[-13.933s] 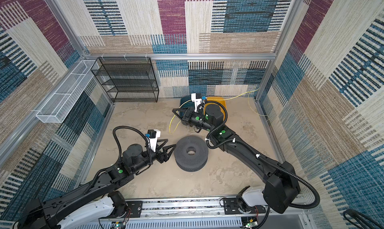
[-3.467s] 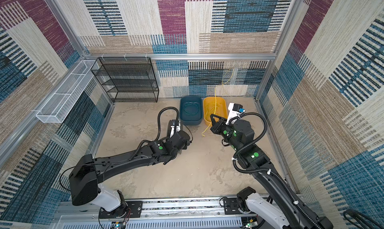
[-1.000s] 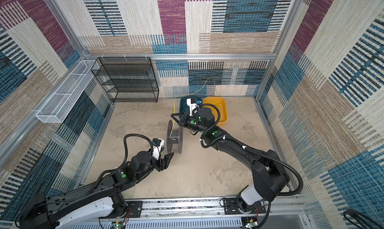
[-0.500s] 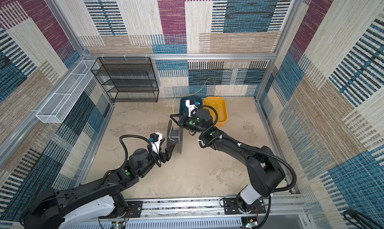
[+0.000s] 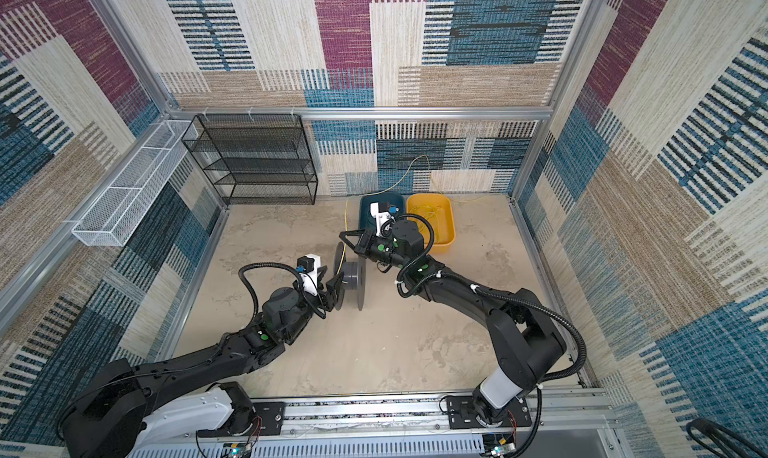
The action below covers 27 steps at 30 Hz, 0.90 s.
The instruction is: Wrap the cables
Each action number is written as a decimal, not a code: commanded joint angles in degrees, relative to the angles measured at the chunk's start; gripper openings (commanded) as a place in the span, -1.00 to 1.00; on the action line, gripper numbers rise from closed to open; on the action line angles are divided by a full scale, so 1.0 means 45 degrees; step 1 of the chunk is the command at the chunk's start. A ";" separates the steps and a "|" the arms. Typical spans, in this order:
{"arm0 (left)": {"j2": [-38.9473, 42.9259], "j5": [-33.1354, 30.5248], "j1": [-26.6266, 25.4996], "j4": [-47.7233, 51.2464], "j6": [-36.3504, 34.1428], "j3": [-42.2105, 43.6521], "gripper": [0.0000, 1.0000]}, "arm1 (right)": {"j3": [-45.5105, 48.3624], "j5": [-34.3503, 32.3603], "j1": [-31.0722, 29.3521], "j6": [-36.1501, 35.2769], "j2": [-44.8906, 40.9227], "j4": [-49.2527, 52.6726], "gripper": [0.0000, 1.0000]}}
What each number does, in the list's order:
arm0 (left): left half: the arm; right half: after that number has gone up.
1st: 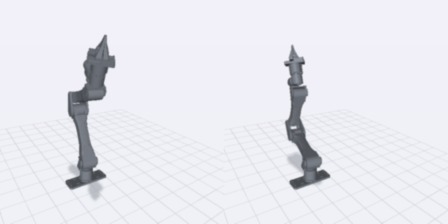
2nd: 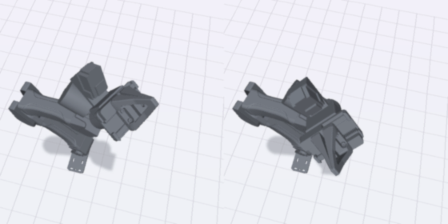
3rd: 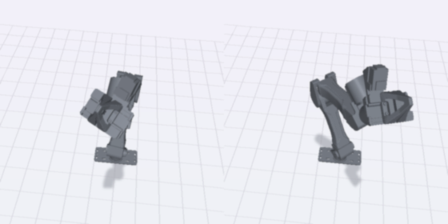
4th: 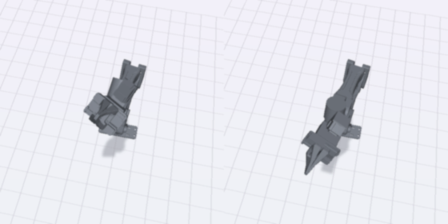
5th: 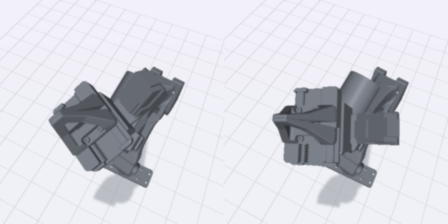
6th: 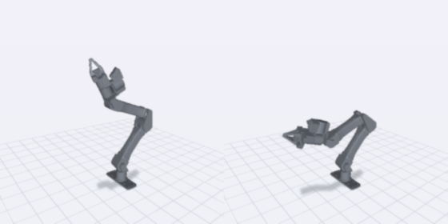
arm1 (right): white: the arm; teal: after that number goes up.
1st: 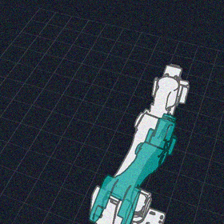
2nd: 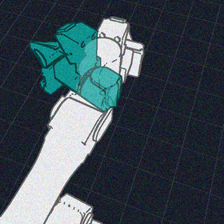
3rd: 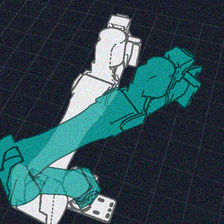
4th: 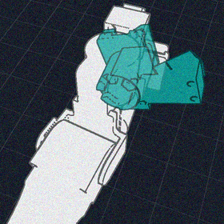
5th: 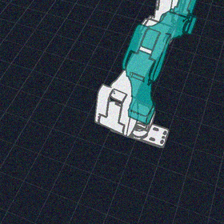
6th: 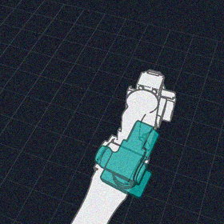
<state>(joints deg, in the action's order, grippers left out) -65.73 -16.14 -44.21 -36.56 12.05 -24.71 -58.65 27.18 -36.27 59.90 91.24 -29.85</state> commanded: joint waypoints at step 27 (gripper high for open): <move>0.0485 0.0479 0.0041 0.1094 0.0436 0.0636 -0.33 | 0.0888 0.0653 -0.0006 0.0984 -0.0042 -0.1769 -1.00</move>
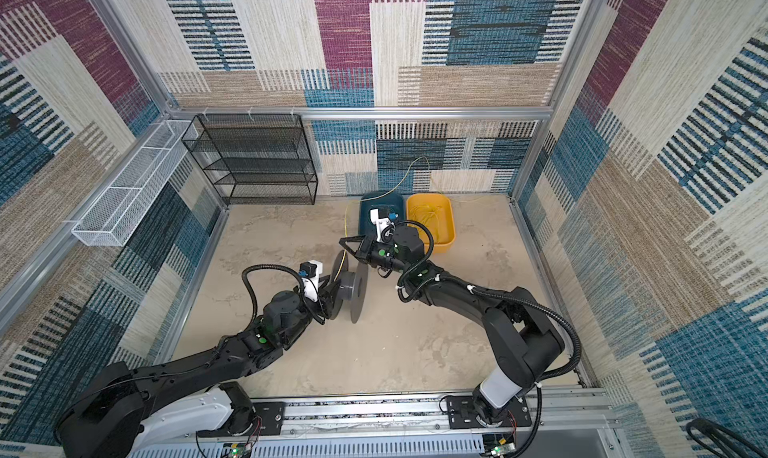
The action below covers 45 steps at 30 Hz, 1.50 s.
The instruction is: Wrap the cables
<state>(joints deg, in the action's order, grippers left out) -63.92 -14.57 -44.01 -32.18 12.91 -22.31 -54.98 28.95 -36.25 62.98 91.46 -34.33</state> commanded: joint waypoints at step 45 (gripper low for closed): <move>0.0253 0.0895 -0.0005 -0.1458 0.0337 0.0523 -0.05 | 0.0791 0.0934 -0.0060 0.2938 0.1062 -0.3861 -1.00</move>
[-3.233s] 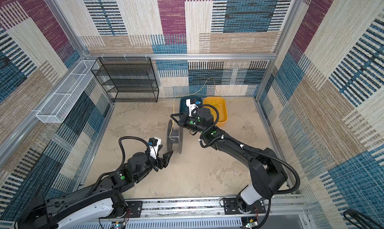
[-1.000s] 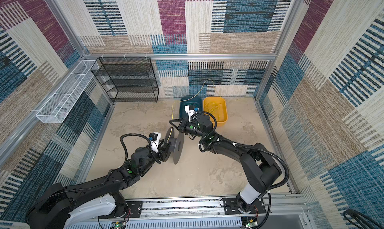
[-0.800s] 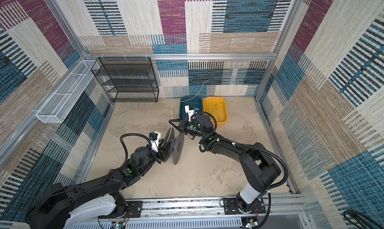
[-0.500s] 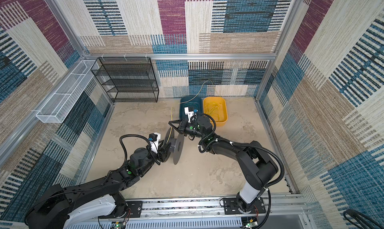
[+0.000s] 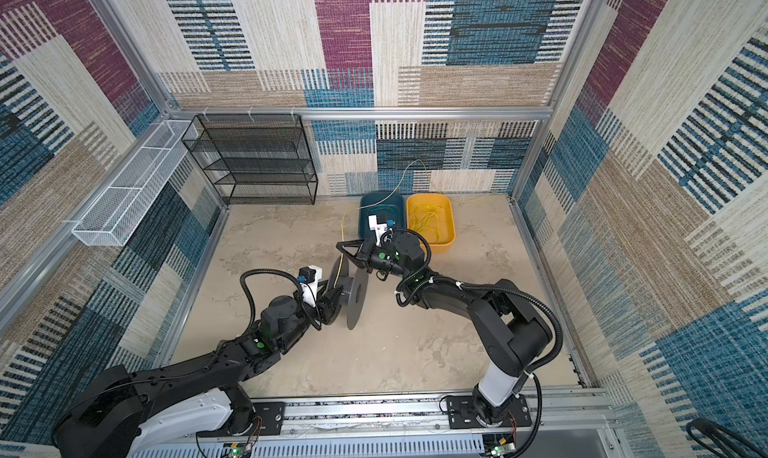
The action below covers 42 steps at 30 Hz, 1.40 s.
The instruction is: Wrap the cables
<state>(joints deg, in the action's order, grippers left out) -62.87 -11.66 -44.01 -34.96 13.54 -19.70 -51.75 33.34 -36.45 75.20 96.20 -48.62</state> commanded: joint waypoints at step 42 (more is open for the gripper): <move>0.0819 0.0320 -0.0001 -0.0473 -0.0056 0.0288 -1.00 | -0.0246 -0.0227 -0.0490 0.0413 0.0868 -0.0947 -1.00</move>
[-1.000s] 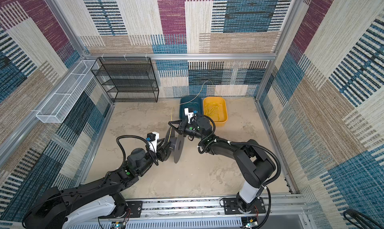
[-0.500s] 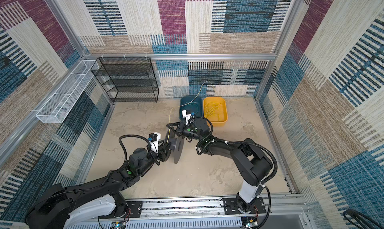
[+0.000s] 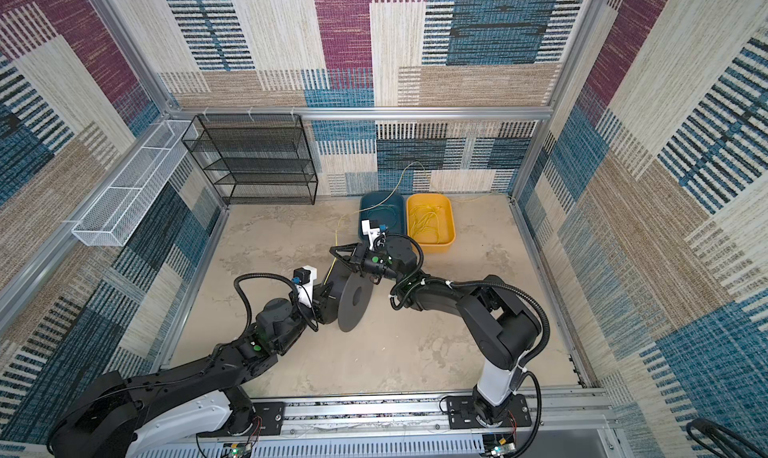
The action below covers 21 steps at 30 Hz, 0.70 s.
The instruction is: Wrap the cables
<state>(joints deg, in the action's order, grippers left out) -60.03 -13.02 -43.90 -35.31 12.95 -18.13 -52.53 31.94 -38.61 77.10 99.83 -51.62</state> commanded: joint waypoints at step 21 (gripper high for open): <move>0.2330 -0.0758 -0.0011 1.0499 0.0512 -0.5013 -1.00 | 0.0273 -0.3927 0.0524 -0.4892 -0.4465 0.7470 0.29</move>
<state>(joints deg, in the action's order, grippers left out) -50.43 -13.76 -43.99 3.22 14.41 -37.69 -52.25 21.93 -37.36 62.17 82.85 -29.52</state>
